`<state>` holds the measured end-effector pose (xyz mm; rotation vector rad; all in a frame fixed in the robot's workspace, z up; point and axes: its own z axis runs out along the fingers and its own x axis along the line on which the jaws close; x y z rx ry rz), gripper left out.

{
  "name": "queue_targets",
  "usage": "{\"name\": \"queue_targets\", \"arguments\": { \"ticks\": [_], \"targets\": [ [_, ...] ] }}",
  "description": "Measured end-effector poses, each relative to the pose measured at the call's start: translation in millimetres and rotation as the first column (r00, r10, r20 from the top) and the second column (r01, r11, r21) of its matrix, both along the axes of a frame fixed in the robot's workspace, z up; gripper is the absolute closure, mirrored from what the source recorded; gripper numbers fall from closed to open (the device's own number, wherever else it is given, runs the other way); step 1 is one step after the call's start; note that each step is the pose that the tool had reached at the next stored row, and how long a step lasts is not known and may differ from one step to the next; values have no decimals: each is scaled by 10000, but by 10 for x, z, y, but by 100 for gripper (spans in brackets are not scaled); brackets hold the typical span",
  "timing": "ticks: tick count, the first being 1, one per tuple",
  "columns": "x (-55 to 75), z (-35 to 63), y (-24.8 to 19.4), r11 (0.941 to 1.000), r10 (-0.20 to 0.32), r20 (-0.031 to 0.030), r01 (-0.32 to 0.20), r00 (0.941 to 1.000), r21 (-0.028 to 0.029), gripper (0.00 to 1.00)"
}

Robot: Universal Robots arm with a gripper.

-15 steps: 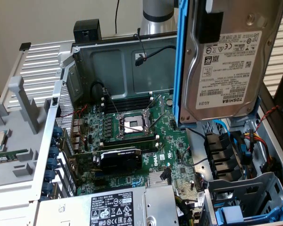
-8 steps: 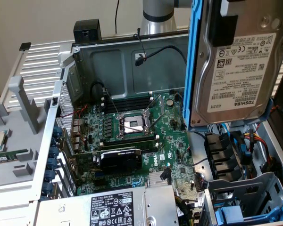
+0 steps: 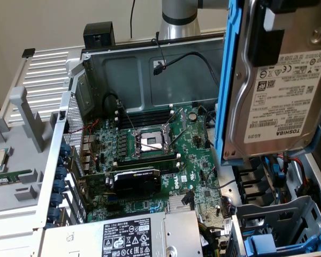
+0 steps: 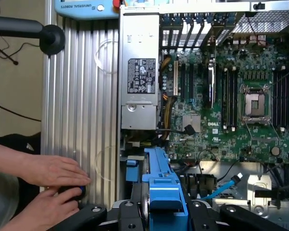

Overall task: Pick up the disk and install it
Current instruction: 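Pick up the disk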

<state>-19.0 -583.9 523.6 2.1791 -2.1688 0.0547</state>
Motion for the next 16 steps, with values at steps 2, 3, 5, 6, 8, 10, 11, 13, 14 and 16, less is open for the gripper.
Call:
{"name": "queue_targets", "arguments": {
  "ticks": [2, 3, 5, 6, 8, 10, 11, 13, 14, 16],
  "targets": [
    [9, 1, -59, 10000, 1, -1, -1, 10000, -2, 63],
    [13, 1, -86, 10000, 1, 1, -1, 10000, 0, 63],
    [37, 1, -124, 10000, 1, 8, -1, 10000, 4, 63],
    [49, 1, -135, 10000, 0, 15, 0, 10000, 7, 63],
    [77, 0, -154, 10000, 0, 24, 0, 10000, 18, 63],
    [98, -2, -163, 10000, -11, 36, 10, 10000, 58, 63],
    [106, -3, -165, 10000, -22, 43, 22, 10000, 90, 63],
    [118, -6, -166, 9998, -67, 58, 66, 10000, 172, 63],
    [124, -7, -166, 9997, -93, 63, 91, 9999, 212, 63],
    [140, -10, -167, 9995, -139, 66, 137, 9999, 285, 63]
  ]
}}
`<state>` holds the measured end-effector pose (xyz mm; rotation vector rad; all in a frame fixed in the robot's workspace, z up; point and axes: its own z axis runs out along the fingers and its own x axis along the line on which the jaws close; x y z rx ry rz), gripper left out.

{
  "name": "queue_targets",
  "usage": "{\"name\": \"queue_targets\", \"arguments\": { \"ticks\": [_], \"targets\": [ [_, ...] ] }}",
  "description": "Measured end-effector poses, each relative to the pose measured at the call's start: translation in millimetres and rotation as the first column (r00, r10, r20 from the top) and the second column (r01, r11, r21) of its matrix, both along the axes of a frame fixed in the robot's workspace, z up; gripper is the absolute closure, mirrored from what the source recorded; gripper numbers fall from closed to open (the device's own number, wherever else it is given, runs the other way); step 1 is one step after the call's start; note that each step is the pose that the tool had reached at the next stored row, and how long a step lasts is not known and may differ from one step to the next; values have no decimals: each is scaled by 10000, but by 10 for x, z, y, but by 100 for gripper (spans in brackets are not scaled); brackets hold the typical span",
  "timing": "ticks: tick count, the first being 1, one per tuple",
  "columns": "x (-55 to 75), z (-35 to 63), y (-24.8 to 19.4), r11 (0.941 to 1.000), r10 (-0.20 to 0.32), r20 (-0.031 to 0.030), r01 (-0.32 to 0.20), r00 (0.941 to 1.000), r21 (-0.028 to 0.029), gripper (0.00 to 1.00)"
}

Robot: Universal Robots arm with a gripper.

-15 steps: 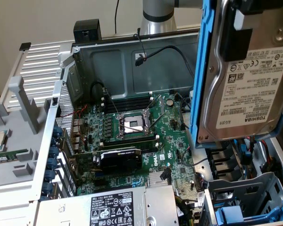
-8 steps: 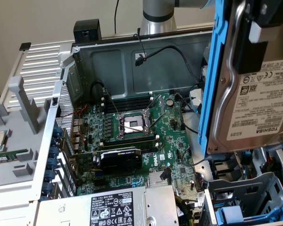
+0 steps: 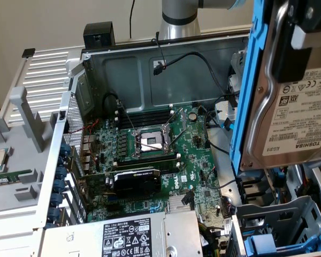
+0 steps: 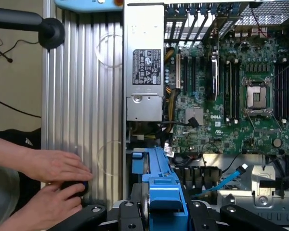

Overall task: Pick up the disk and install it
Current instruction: 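Pick up the disk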

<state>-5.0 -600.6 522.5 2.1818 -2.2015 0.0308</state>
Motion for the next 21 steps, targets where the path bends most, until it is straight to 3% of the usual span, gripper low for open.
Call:
{"name": "queue_targets", "arguments": {
  "ticks": [3, 10, 21],
  "targets": [
    [36, -1, 0, 10000, -43, 3, 43, 10000, 69, 63],
    [116, -39, -15, 9995, -133, 4, 133, 9999, 288, 63],
    [129, -237, -109, 9987, -418, 27, 417, 9991, 294, 63]
  ]
}}
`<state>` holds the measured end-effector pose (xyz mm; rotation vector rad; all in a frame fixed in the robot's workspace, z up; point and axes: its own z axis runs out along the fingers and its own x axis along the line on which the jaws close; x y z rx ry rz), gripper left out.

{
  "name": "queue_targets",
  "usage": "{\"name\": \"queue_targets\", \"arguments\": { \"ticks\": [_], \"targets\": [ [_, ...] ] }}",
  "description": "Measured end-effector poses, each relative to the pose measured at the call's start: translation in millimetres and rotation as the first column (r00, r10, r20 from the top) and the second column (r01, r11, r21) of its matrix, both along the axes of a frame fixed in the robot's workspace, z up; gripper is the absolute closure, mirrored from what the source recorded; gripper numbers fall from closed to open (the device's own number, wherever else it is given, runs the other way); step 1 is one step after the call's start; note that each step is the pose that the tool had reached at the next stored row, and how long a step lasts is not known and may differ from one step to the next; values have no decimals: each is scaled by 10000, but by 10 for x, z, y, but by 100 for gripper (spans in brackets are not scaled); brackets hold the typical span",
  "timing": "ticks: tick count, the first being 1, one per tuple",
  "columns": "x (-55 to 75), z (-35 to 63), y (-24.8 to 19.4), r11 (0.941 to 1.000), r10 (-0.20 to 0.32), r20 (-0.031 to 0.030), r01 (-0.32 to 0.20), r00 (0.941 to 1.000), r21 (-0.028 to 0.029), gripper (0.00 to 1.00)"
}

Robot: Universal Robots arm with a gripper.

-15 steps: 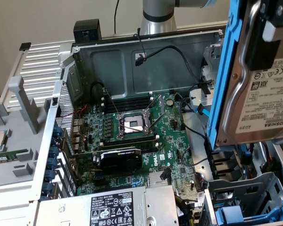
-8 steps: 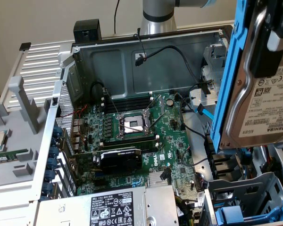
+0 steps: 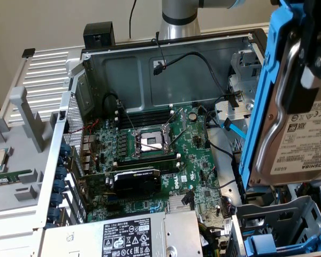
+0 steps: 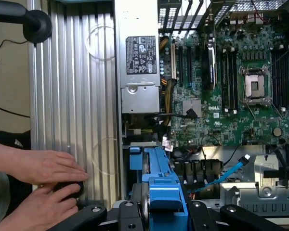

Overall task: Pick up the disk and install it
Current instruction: 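Pick up the disk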

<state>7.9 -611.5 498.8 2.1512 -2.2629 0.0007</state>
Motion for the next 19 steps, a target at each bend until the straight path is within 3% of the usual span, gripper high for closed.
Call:
{"name": "queue_targets", "arguments": {
  "ticks": [9, 19],
  "targets": [
    [28, -164, -64, 9997, -234, 7, 234, 9997, 13, 63],
    [122, -347, -70, 9994, -344, 6, 344, 9994, 29, 63]
  ]
}}
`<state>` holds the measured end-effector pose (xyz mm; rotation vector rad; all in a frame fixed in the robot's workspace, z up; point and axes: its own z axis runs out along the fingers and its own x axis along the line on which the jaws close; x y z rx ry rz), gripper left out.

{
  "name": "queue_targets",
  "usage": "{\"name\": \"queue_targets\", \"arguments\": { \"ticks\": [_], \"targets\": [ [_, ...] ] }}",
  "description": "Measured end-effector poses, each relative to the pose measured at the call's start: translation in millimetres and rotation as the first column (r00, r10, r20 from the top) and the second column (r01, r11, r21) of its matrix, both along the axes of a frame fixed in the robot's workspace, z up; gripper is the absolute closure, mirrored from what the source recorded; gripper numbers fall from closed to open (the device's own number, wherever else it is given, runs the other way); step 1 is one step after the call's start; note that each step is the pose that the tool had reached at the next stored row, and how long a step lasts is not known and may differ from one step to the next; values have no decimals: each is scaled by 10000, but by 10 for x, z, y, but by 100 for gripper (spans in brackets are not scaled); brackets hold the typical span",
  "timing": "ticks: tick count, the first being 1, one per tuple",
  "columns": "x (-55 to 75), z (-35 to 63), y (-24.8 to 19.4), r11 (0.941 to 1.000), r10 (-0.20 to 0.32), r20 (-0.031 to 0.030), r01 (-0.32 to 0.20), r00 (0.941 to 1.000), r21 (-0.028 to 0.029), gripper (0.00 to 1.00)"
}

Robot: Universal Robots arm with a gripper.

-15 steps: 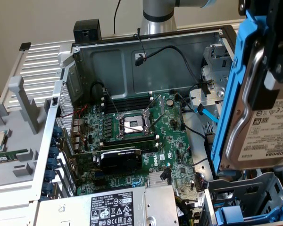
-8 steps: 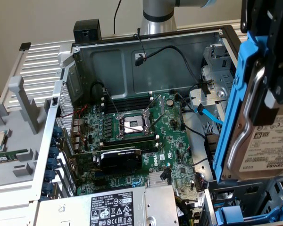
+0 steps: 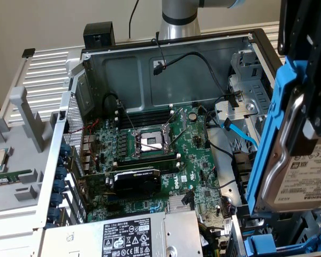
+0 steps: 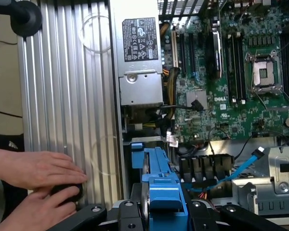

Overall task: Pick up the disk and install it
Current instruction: 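Pick up the disk, then insert the disk into the insertion slot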

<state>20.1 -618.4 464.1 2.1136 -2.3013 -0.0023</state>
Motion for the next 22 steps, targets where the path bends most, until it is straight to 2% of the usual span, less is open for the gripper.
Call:
{"name": "queue_targets", "arguments": {
  "ticks": [6, 13, 22],
  "targets": [
    [5, -103, 6, 10000, 0, 0, 0, 10000, 46, 63],
    [4, -119, 61, 9999, 113, 1, -113, 9999, 105, 63],
    [4, -118, 70, 9998, 170, 0, -170, 9999, 105, 63]
  ]
}}
